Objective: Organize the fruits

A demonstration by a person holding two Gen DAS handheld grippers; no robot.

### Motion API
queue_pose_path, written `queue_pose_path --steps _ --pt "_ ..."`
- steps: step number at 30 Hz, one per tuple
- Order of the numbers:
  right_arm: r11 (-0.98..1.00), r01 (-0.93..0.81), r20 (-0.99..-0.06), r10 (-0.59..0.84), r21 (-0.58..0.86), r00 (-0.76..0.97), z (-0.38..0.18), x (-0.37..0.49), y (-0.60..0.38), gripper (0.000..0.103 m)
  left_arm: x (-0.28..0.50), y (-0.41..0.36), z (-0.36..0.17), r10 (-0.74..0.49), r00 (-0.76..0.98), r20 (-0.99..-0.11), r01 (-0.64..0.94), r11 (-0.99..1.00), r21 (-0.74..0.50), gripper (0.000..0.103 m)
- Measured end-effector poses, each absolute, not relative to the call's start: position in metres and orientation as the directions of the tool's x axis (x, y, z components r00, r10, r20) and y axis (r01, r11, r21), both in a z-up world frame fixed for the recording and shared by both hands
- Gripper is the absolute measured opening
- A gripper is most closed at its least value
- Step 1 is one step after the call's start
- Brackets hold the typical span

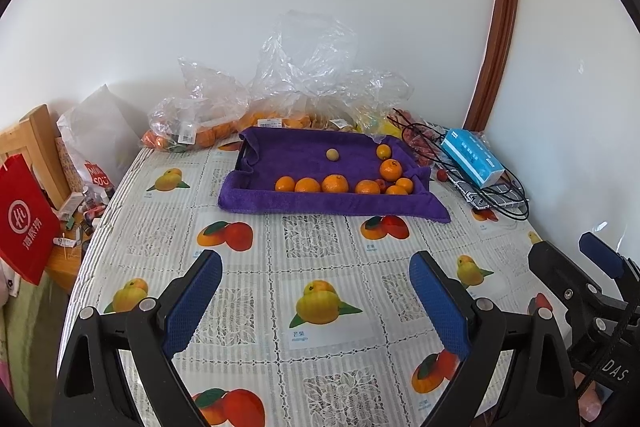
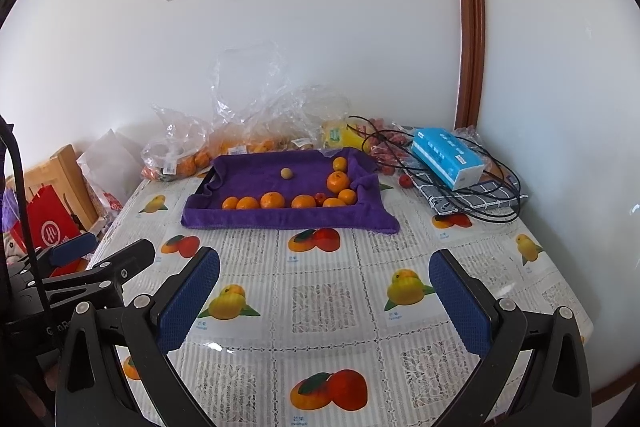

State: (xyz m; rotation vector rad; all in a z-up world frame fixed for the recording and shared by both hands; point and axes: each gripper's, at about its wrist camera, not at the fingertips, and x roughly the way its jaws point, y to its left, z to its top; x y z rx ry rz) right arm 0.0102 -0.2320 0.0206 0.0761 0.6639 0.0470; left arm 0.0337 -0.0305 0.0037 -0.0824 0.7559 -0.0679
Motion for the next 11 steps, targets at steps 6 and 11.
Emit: queue_pose_path --steps 6,11 --pt "0.997 -0.026 -0.616 0.068 0.077 0.785 0.0190 0.0123 -0.2293 0.103 0.0340 -0.0292 0.0014 -0.089 0.728 -0.680 0.025 0.994 -0.103 0.095" --pt "0.996 -0.036 -0.623 0.080 0.084 0.778 0.0143 0.0189 -0.2259 0.103 0.0378 -0.0289 -0.0027 -0.096 0.729 -0.678 0.036 0.994 -0.102 0.095"
